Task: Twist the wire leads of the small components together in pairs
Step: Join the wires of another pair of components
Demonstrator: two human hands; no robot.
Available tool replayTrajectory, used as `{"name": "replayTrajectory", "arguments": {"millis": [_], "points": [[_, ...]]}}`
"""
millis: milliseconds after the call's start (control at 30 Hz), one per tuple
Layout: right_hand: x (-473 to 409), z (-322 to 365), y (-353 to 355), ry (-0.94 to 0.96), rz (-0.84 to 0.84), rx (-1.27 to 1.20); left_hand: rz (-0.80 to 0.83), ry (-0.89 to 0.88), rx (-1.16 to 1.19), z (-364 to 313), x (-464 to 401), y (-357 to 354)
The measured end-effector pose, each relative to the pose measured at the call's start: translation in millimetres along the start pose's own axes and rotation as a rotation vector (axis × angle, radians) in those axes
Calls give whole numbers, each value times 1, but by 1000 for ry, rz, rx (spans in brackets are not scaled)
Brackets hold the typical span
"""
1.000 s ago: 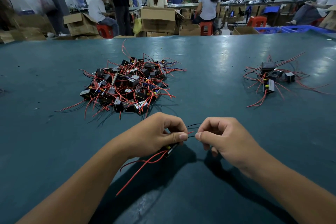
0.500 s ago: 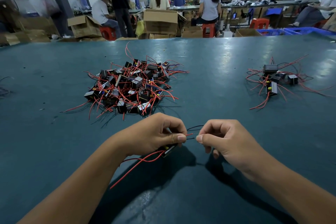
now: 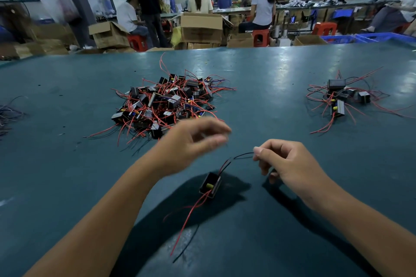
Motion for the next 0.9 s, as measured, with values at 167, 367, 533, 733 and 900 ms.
{"name": "replayTrajectory", "arguments": {"millis": [167,367,533,733,900], "points": [[0,-2,-4,5,21,17,-562,89,-480,26,-11,75],[-2,-6,-5,1,23,49,-380,410,-833,95,-14,118],[-5,-9,-3,-13,21,66,-346,526,-832,123,-18,121],[-7,-12,-4,-21,25,73,-284,581,-749,129,-30,127],[-7,-11,-4,-20,30,79,-578,377,-759,92,-35,131]]}}
Point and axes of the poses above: each hand's wrist, its own x-axis away from the middle knuckle, its own y-axis out of the back of the hand, z = x × y, the point moved 2 cm from there along -x, towards the middle knuckle, and after that the axes turned 12 degrees about -y, right-handed, at the moved point
